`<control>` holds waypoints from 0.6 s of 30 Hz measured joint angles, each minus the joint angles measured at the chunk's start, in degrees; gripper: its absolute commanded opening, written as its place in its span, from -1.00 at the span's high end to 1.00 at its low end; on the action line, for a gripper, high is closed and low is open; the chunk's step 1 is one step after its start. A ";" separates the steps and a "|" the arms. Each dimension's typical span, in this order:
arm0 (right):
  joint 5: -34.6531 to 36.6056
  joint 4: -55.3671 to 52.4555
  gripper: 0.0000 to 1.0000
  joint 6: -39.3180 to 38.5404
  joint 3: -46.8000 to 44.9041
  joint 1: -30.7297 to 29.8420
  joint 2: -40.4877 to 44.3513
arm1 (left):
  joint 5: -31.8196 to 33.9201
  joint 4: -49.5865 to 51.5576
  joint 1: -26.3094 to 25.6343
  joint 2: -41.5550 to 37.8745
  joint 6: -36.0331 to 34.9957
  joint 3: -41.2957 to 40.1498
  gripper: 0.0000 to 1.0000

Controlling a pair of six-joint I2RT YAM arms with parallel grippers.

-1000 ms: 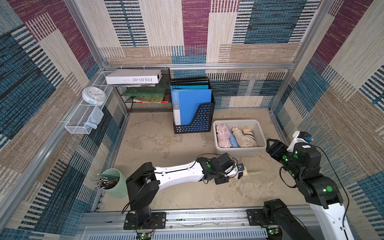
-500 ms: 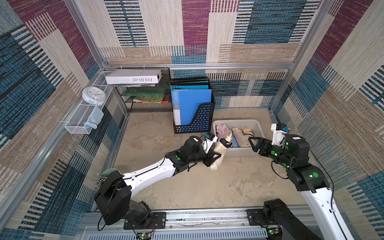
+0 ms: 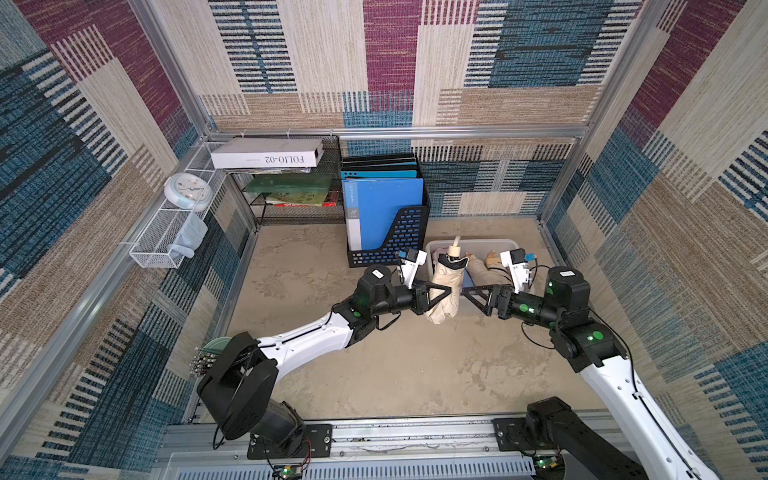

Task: Put the umbrella into the storage box
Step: Pick up the umbrella from the center of the board.

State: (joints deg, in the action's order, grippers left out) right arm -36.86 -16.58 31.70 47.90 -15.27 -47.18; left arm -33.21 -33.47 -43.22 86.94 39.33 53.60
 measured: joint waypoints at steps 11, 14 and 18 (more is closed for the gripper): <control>-1.88 8.04 -0.55 -0.22 -0.35 -1.57 -4.72 | -7.34 -5.97 -0.24 2.34 4.46 1.84 0.86; -2.80 10.36 -0.44 -0.13 -0.35 -1.90 -5.07 | -8.79 -7.69 -0.55 3.06 5.75 1.90 0.85; -3.82 13.40 -0.25 0.33 -0.35 -2.27 -5.46 | -10.08 -9.25 -0.72 3.56 7.85 2.25 0.83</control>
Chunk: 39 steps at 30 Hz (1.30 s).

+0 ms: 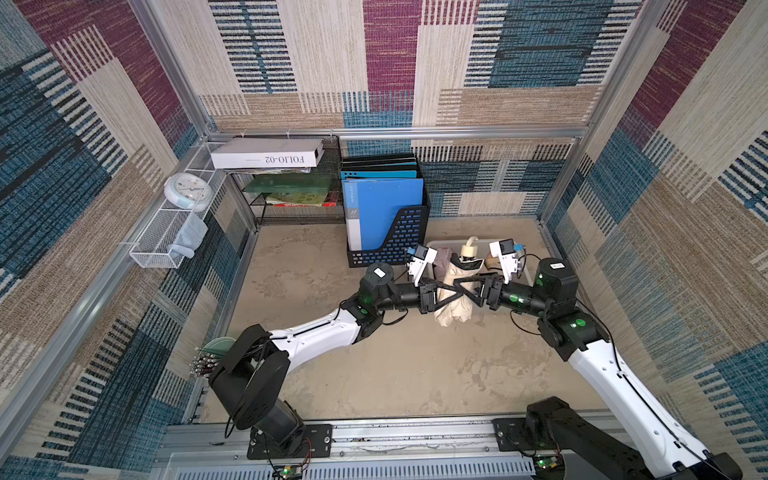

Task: Put the umbrella into the storage box
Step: Pick up the umbrella from the center of the board, then place the umbrella in the storage box.

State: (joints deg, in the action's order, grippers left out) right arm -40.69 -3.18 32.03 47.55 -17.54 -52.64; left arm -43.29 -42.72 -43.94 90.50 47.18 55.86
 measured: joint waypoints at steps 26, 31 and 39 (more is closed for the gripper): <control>6.58 -0.79 0.60 -1.46 4.90 -0.63 -6.95 | 7.17 11.54 0.81 -5.33 -8.00 0.28 -0.63; 13.25 -6.64 0.61 -5.05 9.05 0.83 -11.19 | 14.12 20.22 1.75 -9.73 -15.23 -0.70 -0.63; 24.98 -21.14 0.60 -13.79 21.81 4.70 -24.09 | 38.53 36.11 2.56 -14.05 -23.34 -0.72 -0.61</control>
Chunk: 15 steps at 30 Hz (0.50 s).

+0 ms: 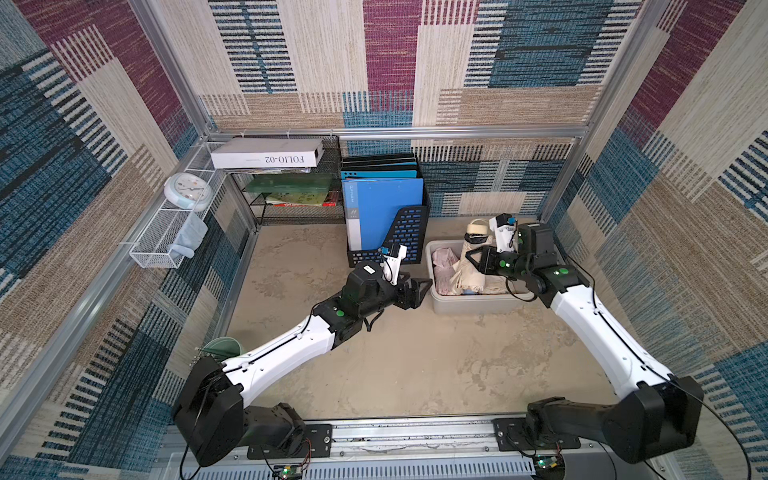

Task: Put the umbrella into the storage box
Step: Place the umbrella in the storage box.

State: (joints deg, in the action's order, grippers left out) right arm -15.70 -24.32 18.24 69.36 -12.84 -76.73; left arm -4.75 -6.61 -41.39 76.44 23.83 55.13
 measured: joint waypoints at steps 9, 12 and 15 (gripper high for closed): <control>5.42 -12.50 0.59 -7.41 12.48 0.79 -15.37 | 19.52 12.20 3.45 -2.73 -0.42 -0.15 -0.61; 6.29 -16.92 0.60 -9.88 17.29 0.87 -20.65 | 22.10 13.90 4.66 -3.04 0.24 -0.68 -0.61; 5.84 -20.17 0.61 -11.89 20.48 0.90 -25.46 | 23.34 14.93 5.66 -2.97 1.46 -0.83 -0.61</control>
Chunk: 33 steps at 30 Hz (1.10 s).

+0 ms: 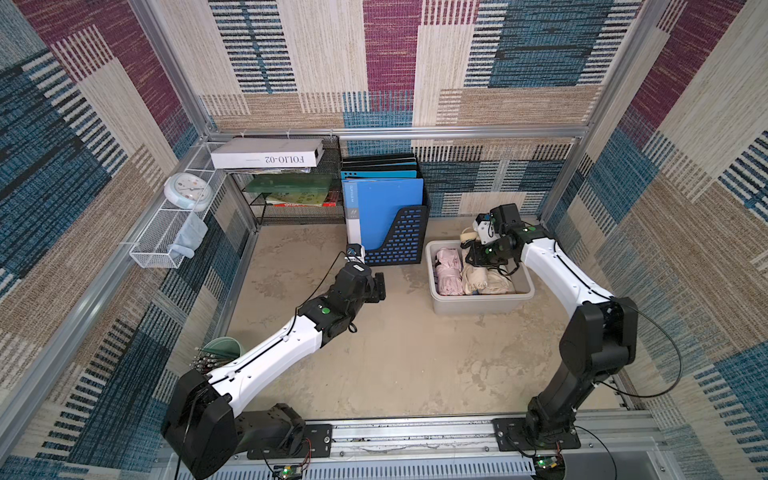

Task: Put the umbrella into the storage box
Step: Place the umbrella in the storage box, then move the storage box to the center of the board.

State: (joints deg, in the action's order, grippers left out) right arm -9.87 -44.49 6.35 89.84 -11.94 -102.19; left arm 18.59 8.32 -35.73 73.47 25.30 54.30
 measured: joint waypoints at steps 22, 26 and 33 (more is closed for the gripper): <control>4.70 0.63 -0.48 -0.44 -2.75 0.39 8.41 | 1.99 2.10 7.39 2.43 4.02 0.09 -0.62; 12.55 8.22 -0.53 1.51 -11.69 1.27 17.84 | 3.23 1.68 9.84 2.43 2.62 -1.33 -0.62; 27.98 24.57 -0.69 4.94 -26.62 5.16 28.96 | 5.27 -1.90 15.32 1.09 -3.34 -4.66 -0.63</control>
State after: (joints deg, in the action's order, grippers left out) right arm 18.11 -19.92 11.29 63.22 -6.79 -73.23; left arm 23.86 6.42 -20.40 74.56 21.96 49.65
